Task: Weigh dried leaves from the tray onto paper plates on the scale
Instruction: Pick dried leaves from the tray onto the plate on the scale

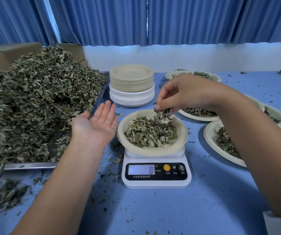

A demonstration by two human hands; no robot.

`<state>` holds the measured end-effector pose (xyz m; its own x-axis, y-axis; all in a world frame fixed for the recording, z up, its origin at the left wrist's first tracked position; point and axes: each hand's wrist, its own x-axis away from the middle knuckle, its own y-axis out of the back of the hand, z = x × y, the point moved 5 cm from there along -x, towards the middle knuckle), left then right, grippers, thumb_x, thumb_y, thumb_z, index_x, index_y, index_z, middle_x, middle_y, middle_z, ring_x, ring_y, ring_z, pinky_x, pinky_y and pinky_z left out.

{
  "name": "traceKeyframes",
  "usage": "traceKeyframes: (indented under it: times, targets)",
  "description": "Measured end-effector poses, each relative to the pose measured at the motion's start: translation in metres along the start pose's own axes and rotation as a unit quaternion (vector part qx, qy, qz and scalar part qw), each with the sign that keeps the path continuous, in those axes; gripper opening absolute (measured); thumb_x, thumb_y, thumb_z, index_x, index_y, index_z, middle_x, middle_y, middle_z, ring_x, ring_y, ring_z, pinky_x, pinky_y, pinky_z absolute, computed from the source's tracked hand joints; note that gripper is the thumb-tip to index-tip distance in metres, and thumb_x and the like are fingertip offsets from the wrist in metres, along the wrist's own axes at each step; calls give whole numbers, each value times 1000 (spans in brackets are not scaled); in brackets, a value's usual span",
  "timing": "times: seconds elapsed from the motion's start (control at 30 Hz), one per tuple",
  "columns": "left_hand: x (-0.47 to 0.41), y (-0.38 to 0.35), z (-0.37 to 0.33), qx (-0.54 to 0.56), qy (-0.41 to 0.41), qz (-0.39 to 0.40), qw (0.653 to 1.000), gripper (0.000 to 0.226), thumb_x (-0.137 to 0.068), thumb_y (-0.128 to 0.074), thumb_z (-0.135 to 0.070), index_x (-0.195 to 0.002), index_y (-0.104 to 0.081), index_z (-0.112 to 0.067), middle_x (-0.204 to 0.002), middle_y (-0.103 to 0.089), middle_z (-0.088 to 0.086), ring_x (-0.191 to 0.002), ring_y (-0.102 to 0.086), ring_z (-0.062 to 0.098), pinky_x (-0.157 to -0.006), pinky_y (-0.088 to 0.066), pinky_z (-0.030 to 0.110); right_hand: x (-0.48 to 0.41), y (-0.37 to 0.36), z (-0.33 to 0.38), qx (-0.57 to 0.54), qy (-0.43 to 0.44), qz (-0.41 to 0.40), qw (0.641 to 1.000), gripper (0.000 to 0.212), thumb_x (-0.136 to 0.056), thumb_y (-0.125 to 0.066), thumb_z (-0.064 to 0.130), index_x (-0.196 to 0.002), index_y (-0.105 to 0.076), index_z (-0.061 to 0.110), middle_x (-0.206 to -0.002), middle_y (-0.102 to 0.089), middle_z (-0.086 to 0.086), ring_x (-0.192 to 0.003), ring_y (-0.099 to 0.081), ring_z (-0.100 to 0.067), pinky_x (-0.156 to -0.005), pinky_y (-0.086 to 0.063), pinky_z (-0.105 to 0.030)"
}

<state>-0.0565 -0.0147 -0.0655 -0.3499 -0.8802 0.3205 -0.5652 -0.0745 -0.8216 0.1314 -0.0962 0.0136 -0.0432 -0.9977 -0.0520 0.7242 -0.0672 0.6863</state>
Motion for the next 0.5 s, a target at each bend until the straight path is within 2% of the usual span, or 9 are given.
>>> traceKeyframes:
  times: [0.17,0.27,0.33,0.4,0.5]
  targets:
    - [0,0,0,1,-1,-1,1000,50,-103,-21,-35,-104,-59,-3,-102,-69,9,-96,-65,25,-90,-42,38,0,4,1,-9,-4,-37,999,12,-75,-80,24,-80,-73,15,-76,-74,3,-69,-70,-10,-64,-55,-15]
    - [0,0,0,3,0,-1,1000,50,-103,-21,-35,-105,-59,-3,-101,-70,9,-97,-65,25,-89,-42,38,-3,-3,6,-68,8,-59,996,18,-77,-79,13,-91,-70,6,-80,-73,-7,-69,-68,-14,-60,-54,-17]
    - [0,0,1,3,-1,-2,1000,49,-103,-22,-34,-105,-59,-3,-100,-70,10,-96,-65,25,-89,-43,39,-3,-13,10,-74,18,-41,996,21,-78,-78,11,-96,-68,7,-85,-73,-11,-73,-67,-18,-68,-59,-24]
    - [0,0,1,1,-1,-1,1000,49,-103,-21,-34,-106,-59,-3,-101,-70,9,-95,-65,25,-90,-42,38,-4,-25,14,-32,25,-9,999,23,-78,-78,16,-98,-69,14,-88,-73,-6,-75,-67,-15,-78,-57,-29]
    - [0,0,1,0,-2,0,1000,49,-103,-21,-34,-106,-59,-3,-101,-70,9,-96,-65,25,-90,-42,38,-4,-38,15,83,26,25,996,29,-77,-79,30,-104,-68,28,-91,-68,11,-72,-61,1,-75,-49,-19]
